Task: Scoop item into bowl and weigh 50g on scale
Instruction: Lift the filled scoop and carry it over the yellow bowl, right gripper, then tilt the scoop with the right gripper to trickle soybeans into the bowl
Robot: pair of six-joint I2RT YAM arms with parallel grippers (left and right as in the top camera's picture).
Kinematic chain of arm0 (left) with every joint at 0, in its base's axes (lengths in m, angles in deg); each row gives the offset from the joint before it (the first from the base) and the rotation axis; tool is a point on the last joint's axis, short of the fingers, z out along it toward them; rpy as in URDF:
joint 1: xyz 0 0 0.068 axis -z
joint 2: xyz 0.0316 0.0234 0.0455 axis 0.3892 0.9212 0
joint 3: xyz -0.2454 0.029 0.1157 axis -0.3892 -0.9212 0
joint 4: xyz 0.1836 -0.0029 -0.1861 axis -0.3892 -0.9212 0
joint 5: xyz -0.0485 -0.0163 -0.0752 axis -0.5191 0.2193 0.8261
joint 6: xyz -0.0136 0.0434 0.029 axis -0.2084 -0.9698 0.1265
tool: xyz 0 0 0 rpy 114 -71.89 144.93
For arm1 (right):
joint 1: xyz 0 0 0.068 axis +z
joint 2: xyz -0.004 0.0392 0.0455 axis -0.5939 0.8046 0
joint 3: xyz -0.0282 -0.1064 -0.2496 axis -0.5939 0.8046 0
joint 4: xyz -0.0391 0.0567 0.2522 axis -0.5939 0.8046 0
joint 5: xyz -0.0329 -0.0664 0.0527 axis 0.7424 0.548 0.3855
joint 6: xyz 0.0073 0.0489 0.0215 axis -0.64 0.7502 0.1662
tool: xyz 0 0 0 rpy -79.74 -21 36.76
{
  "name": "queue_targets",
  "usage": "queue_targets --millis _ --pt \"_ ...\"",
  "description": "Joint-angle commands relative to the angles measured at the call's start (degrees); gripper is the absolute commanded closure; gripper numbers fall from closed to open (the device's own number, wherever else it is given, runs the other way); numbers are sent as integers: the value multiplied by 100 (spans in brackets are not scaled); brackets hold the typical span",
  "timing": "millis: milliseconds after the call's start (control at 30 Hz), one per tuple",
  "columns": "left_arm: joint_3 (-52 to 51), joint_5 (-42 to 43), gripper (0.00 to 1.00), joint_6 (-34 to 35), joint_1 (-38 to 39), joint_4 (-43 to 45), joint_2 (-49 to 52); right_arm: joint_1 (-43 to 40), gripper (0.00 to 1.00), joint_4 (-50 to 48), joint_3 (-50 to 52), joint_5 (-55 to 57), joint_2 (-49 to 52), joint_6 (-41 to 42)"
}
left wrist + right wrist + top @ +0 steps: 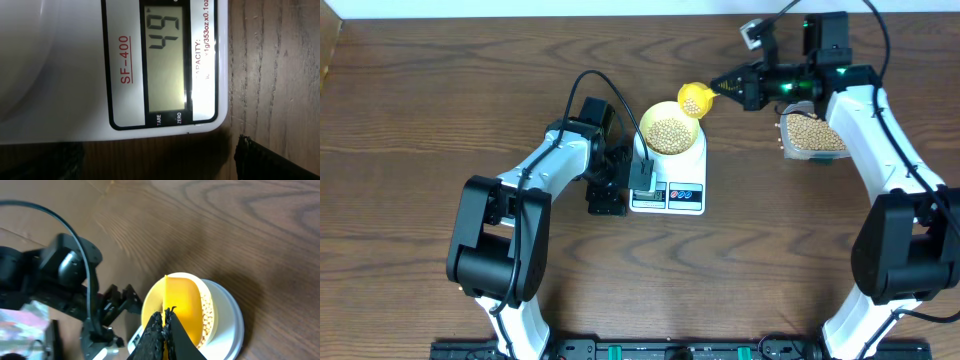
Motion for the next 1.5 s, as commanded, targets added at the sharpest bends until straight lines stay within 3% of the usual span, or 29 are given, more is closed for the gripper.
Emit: queue_targets --millis 0,600,833,1200,1467 --pt "-66 118 2 -79 50 -33 66 146 99 -22 -28 389 -186 -393" --pt "-66 118 2 -79 50 -33 66 597 99 -46 -28 385 -184 -1392" --pt "-66 118 2 -79 50 -33 66 597 99 13 -28 387 -186 -2245" --pt "-66 118 2 -79 50 -33 66 634 99 9 -28 133 -186 -2409" --pt "-66 118 2 -79 50 -33 66 662 99 205 -28 -87 -186 -3014"
